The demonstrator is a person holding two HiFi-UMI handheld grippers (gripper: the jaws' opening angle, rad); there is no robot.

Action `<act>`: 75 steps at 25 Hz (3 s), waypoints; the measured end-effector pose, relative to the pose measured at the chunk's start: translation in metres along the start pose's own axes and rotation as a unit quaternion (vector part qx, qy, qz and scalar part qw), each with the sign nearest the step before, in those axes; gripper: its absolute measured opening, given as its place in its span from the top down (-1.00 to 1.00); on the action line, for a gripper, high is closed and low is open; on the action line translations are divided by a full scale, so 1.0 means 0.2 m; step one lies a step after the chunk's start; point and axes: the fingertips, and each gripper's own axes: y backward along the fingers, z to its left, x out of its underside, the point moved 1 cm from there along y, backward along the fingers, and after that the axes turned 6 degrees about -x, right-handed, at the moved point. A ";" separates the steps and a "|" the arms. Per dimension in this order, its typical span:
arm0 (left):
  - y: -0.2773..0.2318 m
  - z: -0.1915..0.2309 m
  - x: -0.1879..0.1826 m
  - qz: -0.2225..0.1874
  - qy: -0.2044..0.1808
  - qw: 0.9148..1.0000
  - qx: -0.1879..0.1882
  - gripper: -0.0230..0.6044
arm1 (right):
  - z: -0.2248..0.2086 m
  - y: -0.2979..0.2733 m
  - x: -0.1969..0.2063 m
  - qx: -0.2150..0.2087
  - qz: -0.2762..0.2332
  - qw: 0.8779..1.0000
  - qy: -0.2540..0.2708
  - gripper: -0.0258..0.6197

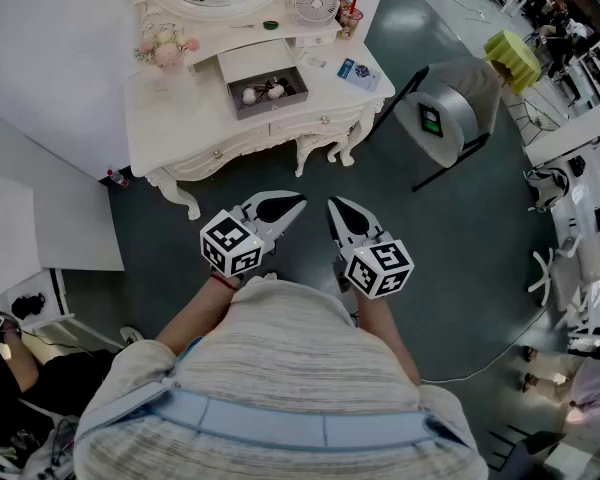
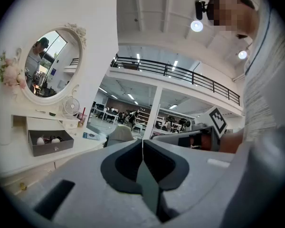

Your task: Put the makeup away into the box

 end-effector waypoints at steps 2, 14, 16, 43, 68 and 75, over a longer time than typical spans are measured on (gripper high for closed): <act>0.01 0.02 0.00 0.000 0.001 1.000 -0.002 0.88 | 0.00 -0.02 0.00 -0.001 0.001 1.000 0.000 0.90; 0.06 0.14 -0.03 -0.001 0.001 1.000 -0.004 0.88 | 0.05 -0.16 -0.02 -0.018 -0.003 1.000 0.000 0.89; 0.07 0.16 -0.03 -0.002 0.000 1.000 -0.006 0.88 | 0.06 -0.18 -0.03 -0.024 -0.009 1.000 -0.002 0.89; -0.32 0.75 -0.12 0.018 0.026 0.998 -0.054 0.88 | -0.46 -0.80 -0.30 -0.063 0.004 0.998 0.006 0.89; -1.09 1.34 -0.43 0.021 0.022 0.995 -0.097 0.88 | -1.18 -1.34 -0.66 -0.142 0.036 0.989 0.000 0.89; -1.13 1.39 -0.42 0.031 0.026 0.994 -0.097 0.88 | -1.24 -1.42 -0.69 -0.149 0.040 0.988 -0.002 0.89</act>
